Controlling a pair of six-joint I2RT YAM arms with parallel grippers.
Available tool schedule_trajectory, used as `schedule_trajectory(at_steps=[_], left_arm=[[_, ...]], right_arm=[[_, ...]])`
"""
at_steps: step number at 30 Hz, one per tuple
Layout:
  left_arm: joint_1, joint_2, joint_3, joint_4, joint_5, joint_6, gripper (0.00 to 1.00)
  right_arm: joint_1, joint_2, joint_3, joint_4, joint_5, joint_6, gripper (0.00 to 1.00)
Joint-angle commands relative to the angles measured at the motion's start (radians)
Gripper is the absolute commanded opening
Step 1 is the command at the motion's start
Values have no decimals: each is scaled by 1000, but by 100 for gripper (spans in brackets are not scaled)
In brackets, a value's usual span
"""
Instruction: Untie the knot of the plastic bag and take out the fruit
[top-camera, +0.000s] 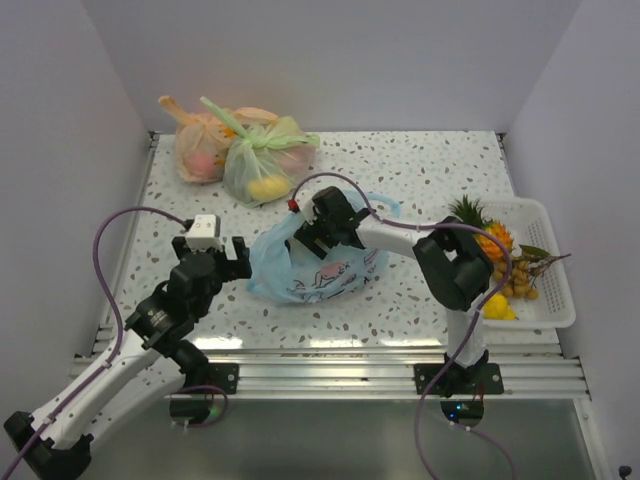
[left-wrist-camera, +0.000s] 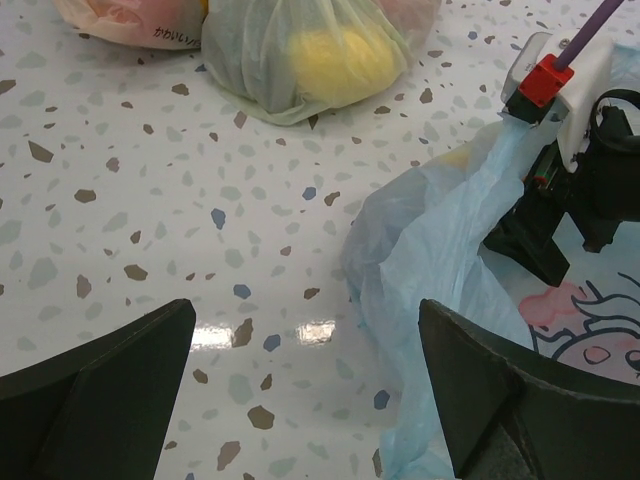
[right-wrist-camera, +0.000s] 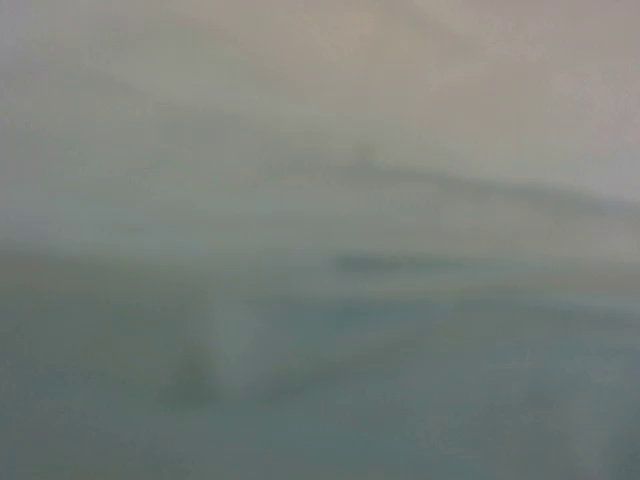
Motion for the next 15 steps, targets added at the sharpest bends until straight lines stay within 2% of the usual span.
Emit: schedule_trajectory(at_steps=[1, 8, 15], left_arm=[[6, 6, -9, 61, 12, 21, 100], [9, 9, -8, 62, 15, 21, 100], [12, 9, -9, 64, 20, 24, 100]], right_arm=[[6, 23, 47, 41, -59, 29, 94], [4, 6, 21, 91, -108, 69, 74], [4, -55, -15, 84, -110, 80, 38]])
